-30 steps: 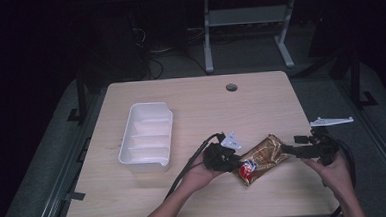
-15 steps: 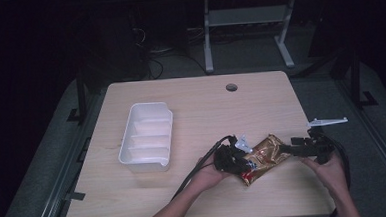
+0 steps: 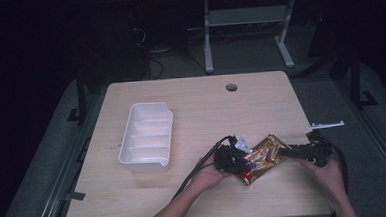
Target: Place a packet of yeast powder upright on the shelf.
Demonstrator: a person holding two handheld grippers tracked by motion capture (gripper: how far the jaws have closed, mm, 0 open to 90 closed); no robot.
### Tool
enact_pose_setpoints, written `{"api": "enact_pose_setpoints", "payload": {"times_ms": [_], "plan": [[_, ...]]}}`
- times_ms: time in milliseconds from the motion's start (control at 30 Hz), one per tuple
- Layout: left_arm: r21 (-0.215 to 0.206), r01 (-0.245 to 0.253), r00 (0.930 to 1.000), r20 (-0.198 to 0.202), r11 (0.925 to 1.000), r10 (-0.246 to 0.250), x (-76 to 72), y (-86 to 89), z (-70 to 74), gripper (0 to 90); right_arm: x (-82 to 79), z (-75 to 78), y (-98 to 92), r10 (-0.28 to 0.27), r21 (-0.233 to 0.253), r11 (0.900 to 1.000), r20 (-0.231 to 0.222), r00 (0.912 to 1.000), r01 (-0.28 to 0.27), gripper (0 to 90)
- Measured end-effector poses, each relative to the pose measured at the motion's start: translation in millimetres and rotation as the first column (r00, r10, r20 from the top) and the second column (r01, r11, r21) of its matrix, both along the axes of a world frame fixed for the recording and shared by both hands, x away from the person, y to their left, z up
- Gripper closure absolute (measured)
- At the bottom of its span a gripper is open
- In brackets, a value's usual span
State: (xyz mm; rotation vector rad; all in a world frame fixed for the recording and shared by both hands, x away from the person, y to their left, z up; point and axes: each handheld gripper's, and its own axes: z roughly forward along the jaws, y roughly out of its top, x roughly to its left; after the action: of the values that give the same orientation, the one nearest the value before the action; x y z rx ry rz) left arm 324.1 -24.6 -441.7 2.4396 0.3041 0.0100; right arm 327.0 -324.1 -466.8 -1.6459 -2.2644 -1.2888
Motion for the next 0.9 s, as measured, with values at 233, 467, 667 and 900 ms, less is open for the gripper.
{"api": "enact_pose_setpoints", "payload": {"times_ms": [233,467,667,900], "plan": [[-0.006,0.005,1.0000,0.003,1.0000,-0.005,-0.3,0.2,0.1,72.9,0.5,-4.1,5.0,0.018,0.017,1.000,-0.025,0.9995,-0.018,68.9],[-0.052,-0.026,0.9997,-0.002,0.9983,0.026,4.1,4.3,3.6,59.0,-3.4,1.4,5.4,0.021,0.010,1.000,0.015,0.9997,-0.022,85.5],[-0.107,-0.078,0.9957,-0.059,0.9912,0.072,15.6,12.1,5.6,38.4,-7.7,11.8,8.1,0.039,-0.015,0.999,0.069,0.9969,-0.038,87.6],[-0.118,-0.085,0.9932,-0.089,0.9893,0.074,23.2,14.8,8.9,30.9,-15.8,31.4,13.0,0.103,-0.047,0.994,0.173,0.9795,-0.096,88.1]]}}
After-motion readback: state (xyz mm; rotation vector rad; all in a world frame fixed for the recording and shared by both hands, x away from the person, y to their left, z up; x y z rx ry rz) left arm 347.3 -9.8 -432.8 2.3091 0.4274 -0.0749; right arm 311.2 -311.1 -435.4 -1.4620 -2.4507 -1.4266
